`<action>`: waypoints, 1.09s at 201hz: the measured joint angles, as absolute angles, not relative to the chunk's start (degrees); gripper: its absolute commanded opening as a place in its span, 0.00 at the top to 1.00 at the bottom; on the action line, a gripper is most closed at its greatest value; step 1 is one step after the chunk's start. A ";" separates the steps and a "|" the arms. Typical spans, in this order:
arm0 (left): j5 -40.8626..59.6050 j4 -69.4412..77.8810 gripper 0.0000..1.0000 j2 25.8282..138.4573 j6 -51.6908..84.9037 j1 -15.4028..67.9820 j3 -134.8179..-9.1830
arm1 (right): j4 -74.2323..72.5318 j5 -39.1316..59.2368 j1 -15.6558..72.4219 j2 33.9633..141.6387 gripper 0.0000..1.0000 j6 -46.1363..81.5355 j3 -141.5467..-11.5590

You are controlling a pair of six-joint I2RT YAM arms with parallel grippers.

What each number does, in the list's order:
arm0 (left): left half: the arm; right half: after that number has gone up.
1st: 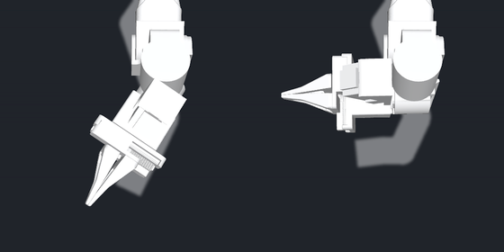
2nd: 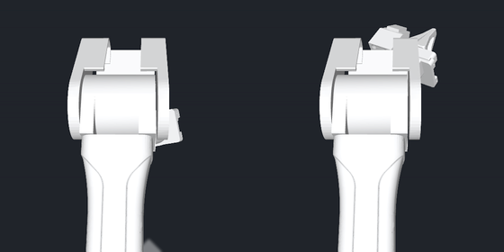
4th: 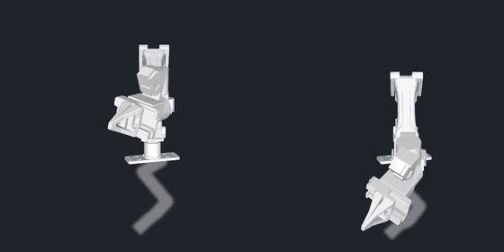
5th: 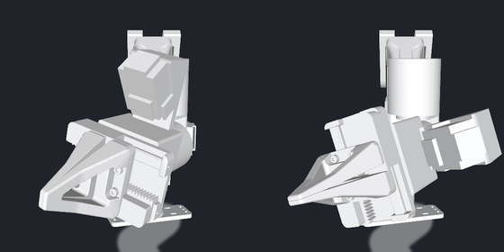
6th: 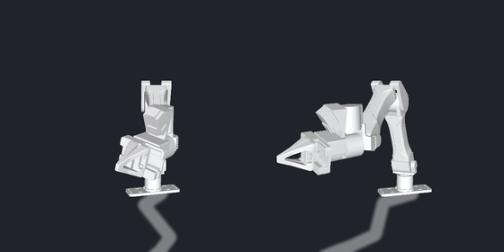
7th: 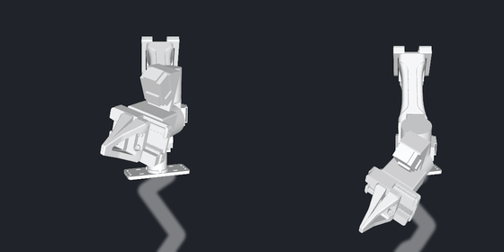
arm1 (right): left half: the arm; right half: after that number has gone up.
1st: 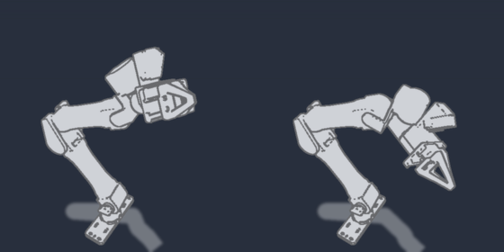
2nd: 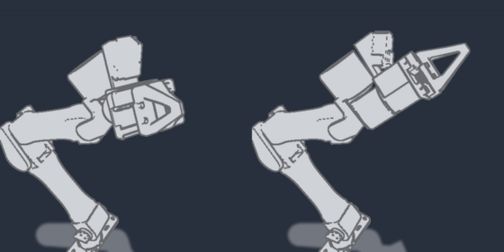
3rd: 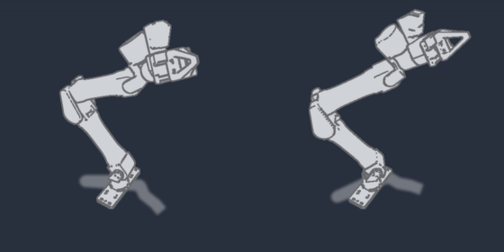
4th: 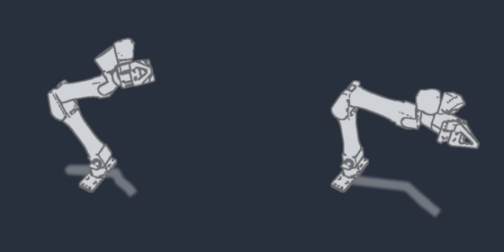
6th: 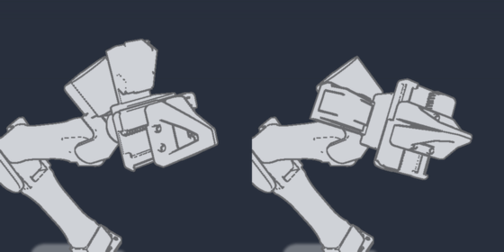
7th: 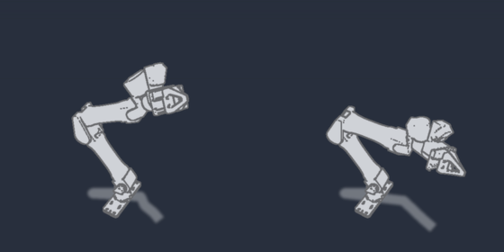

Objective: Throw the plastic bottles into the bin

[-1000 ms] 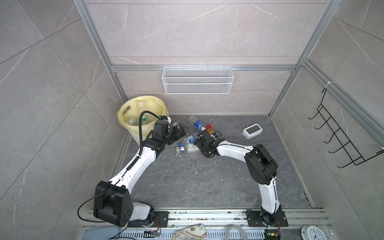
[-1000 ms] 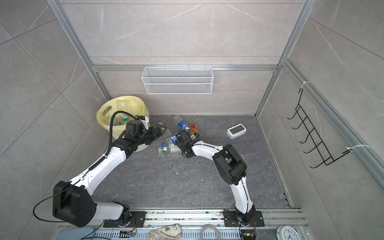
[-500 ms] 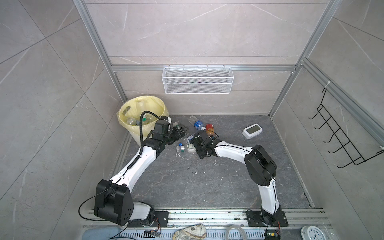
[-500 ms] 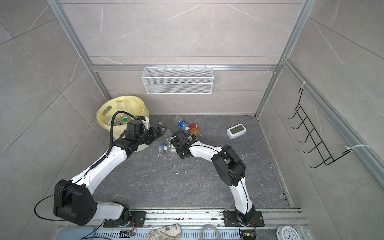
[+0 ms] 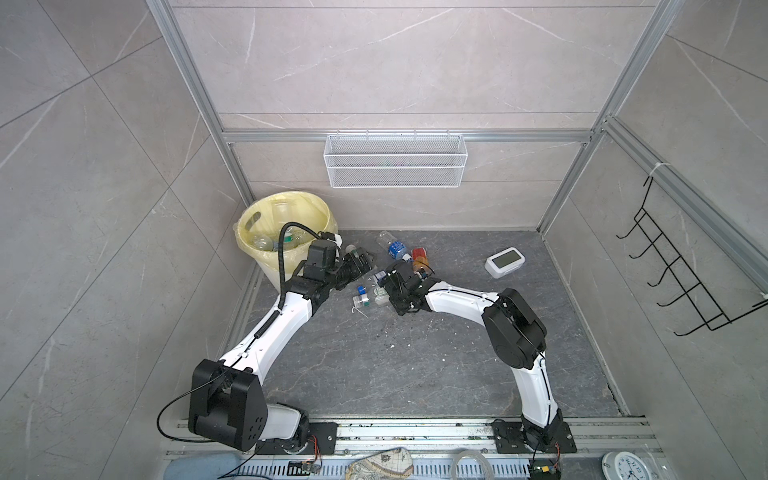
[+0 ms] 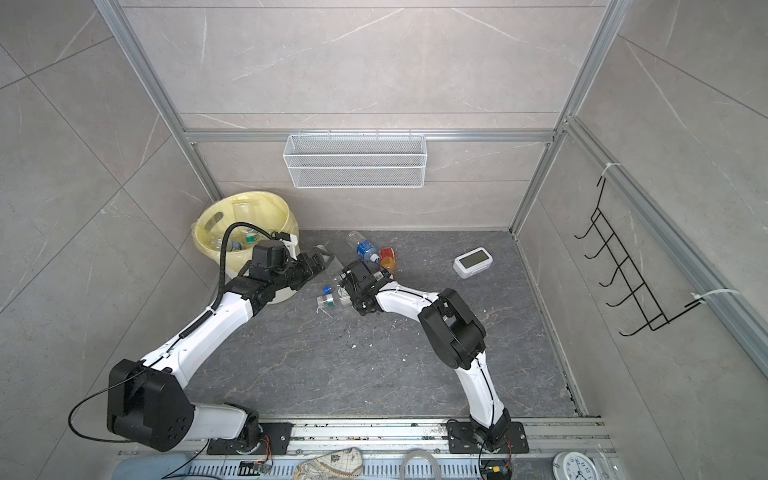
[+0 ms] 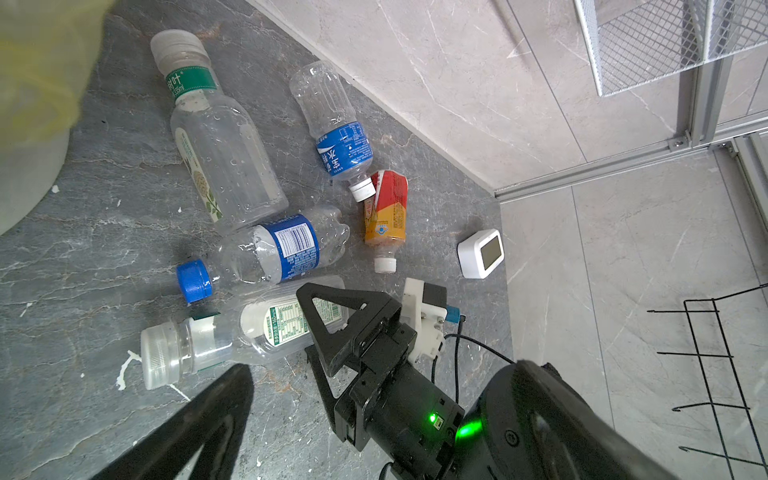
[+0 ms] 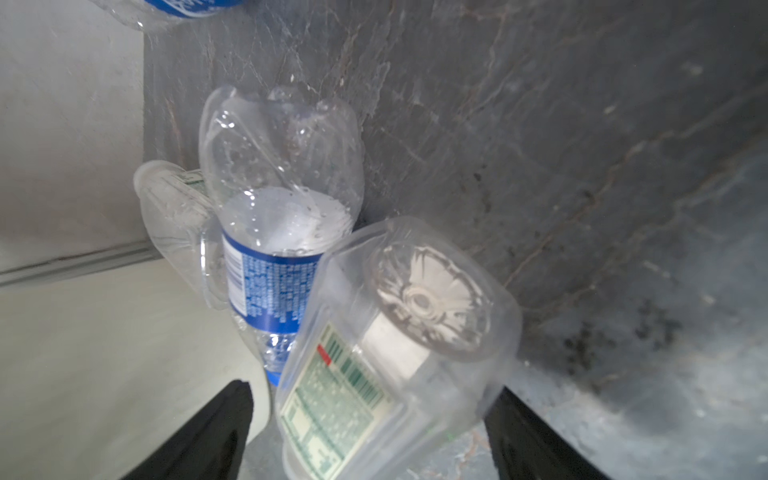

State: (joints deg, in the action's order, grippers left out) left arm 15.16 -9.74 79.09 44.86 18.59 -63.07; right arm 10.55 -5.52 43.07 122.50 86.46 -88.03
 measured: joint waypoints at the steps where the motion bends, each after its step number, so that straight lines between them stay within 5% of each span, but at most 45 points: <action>1: 15.18 -9.74 0.00 79.09 44.86 18.59 -63.07 | 10.59 -5.58 43.05 122.50 0.11 86.26 -88.03; 104: 15.22 -8.88 0.00 79.11 45.04 18.59 -63.07 | 11.79 -4.91 40.25 123.68 0.19 76.07 -89.12; 219: 15.49 -8.86 0.00 79.13 45.06 18.33 -63.07 | 12.19 -3.55 40.21 124.42 0.13 71.20 -91.22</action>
State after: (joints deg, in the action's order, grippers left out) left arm 15.49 -8.86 79.13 45.06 18.33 -63.07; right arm 12.19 -3.55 40.21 124.42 71.20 -91.22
